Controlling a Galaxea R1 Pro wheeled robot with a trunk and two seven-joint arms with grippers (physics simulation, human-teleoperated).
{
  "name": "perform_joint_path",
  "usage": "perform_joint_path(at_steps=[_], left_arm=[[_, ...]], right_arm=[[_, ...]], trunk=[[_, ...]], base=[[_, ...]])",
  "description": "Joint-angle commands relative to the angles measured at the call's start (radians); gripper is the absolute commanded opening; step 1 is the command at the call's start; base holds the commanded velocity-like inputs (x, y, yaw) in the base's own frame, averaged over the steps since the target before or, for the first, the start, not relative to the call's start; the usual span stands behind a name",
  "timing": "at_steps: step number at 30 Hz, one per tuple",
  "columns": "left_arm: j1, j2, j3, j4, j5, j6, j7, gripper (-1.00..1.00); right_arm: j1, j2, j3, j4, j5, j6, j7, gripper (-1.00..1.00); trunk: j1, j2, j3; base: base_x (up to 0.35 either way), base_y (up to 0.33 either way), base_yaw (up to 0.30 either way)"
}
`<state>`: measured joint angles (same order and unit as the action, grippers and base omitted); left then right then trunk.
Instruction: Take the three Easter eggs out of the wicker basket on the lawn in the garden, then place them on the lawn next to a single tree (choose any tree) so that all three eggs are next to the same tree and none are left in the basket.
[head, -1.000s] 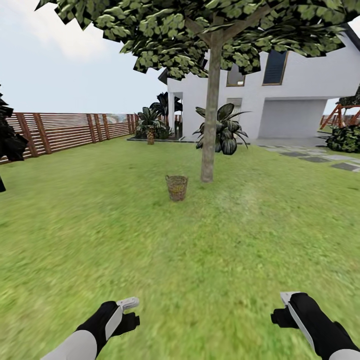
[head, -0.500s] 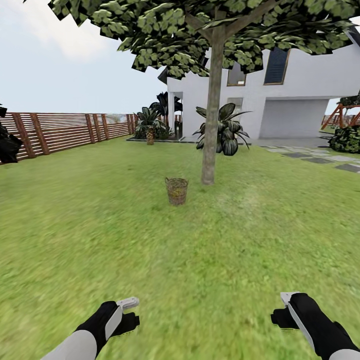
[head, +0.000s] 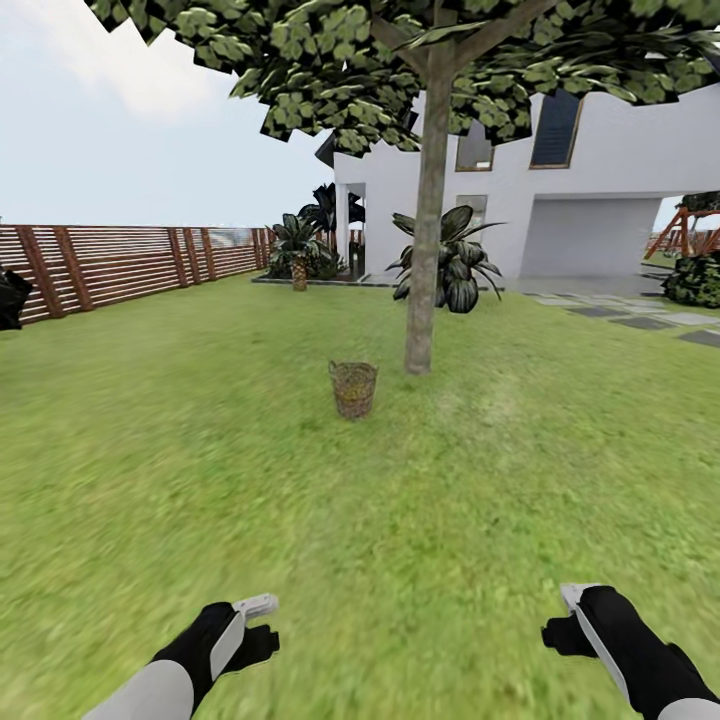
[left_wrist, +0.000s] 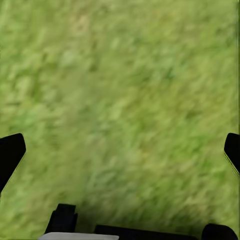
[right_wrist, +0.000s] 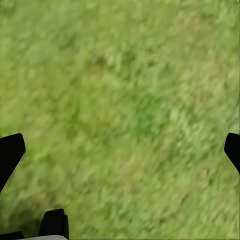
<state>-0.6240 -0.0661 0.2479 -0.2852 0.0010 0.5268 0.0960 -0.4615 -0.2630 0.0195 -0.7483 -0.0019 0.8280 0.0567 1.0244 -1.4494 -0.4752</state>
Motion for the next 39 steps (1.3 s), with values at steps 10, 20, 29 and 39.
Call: perform_joint_path(at_steps=[10, 20, 29, 39], left_arm=[[0.000, 0.029, 0.005, -0.015, 0.001, 0.006, 0.004, 1.00], [-0.002, 0.130, 0.005, -0.035, -0.071, 0.019, -0.123, 1.00], [-0.002, 0.153, 0.005, -0.047, -0.102, 0.015, -0.125, 1.00], [-0.002, 0.133, 0.004, -0.044, -0.103, 0.014, -0.124, 1.00]], right_arm=[[-0.001, -0.001, 0.002, -0.001, 0.000, 0.004, 0.003, 1.00], [0.000, 0.004, 0.006, 0.000, 0.002, 0.003, 0.002, 1.00], [0.000, 0.008, 0.004, 0.041, 0.001, -0.003, 0.002, 1.00], [0.000, 0.004, -0.001, 0.049, -0.001, -0.003, 0.002, 1.00]], trunk=[[0.001, -0.001, -0.001], [0.001, -0.001, -0.001], [0.001, -0.001, -0.001], [0.001, -0.001, -0.001]], base=[[0.343, 0.000, 0.000], [0.343, 0.000, 0.000], [0.343, 0.000, 0.000], [0.343, 0.000, 0.000]])
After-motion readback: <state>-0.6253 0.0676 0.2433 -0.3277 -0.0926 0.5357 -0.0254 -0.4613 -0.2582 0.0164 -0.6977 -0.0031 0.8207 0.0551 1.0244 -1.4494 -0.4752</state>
